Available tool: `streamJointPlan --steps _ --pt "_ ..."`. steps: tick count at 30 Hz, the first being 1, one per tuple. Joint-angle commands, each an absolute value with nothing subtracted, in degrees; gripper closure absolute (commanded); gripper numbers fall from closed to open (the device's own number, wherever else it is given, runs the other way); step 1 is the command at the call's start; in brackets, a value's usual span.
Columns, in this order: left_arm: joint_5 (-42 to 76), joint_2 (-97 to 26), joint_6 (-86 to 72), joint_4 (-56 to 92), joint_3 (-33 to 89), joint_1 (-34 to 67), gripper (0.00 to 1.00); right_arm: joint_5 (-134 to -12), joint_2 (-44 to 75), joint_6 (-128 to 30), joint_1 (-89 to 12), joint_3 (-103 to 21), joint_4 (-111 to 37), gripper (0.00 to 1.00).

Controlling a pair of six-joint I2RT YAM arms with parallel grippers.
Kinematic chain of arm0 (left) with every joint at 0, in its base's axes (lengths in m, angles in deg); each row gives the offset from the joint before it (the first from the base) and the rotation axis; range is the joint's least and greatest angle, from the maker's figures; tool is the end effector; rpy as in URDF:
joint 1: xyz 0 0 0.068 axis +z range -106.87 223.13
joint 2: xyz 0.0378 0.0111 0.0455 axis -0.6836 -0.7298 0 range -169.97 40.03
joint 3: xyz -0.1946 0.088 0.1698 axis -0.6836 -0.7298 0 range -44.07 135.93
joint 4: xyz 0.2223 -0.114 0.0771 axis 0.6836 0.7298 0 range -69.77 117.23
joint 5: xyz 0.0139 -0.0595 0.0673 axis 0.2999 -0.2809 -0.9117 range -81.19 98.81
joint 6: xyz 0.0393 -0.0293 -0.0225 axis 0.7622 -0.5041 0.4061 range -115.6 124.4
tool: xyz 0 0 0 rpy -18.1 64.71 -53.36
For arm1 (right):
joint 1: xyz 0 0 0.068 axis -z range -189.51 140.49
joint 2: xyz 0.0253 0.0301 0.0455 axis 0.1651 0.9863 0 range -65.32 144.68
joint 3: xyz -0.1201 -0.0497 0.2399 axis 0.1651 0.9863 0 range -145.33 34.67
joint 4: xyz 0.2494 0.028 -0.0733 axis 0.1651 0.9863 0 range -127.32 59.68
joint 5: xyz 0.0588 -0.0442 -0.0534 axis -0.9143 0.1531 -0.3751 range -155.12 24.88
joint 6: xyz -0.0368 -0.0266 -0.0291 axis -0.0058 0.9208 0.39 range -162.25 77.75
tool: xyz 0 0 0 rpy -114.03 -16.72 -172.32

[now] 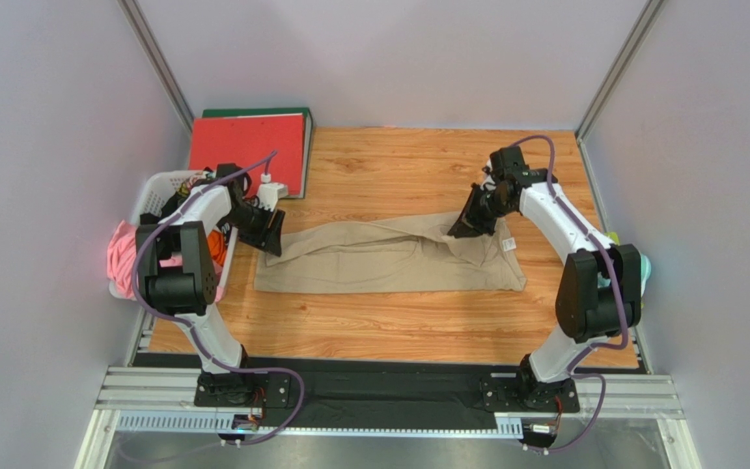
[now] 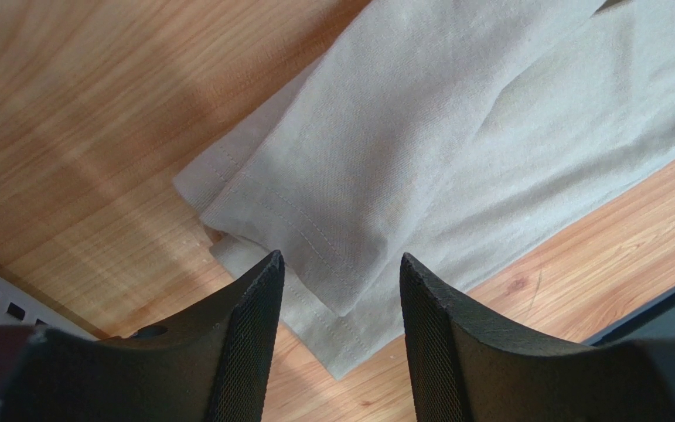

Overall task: Fold and stack the t-shirts
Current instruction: Fold the tshirt

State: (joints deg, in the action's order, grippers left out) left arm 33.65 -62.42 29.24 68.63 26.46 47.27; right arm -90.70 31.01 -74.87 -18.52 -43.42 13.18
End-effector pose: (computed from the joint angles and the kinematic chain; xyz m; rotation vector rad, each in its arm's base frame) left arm 0.3346 0.0093 0.1879 0.5586 2.7668 -0.5421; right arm 0.3324 0.0683 0.2573 0.4640 2.8130 0.7943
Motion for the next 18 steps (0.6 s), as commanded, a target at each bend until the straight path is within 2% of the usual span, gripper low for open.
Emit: streamJointPlan --steps 1,2,5,6,11,18 --pt "34.6 -59.2 30.9 68.6 26.7 47.2 0.42 -89.6 26.0 -73.9 -21.5 -34.2 12.4 0.95" --pt "34.6 -59.1 30.9 68.6 26.8 47.2 0.42 -89.3 25.6 -73.8 -22.2 -32.8 12.7 0.84" --pt "35.0 -58.5 30.9 68.7 26.9 47.3 0.42 -89.2 24.6 -73.9 -24.4 -27.6 12.6 0.62" --pt "35.2 -58.4 30.7 68.7 27.0 47.3 0.42 -89.1 24.3 -73.9 -24.7 -27.0 12.7 0.58" --pt "35.2 -58.7 30.6 69.1 27.5 47.3 0.42 -85.1 24.7 -73.7 -23.1 -33.6 15.8 0.46" --pt "33.7 -56.7 31.7 69.5 26.6 47.2 0.42 -80.1 31.3 -74.1 -12.0 -45.6 16.5 0.47"
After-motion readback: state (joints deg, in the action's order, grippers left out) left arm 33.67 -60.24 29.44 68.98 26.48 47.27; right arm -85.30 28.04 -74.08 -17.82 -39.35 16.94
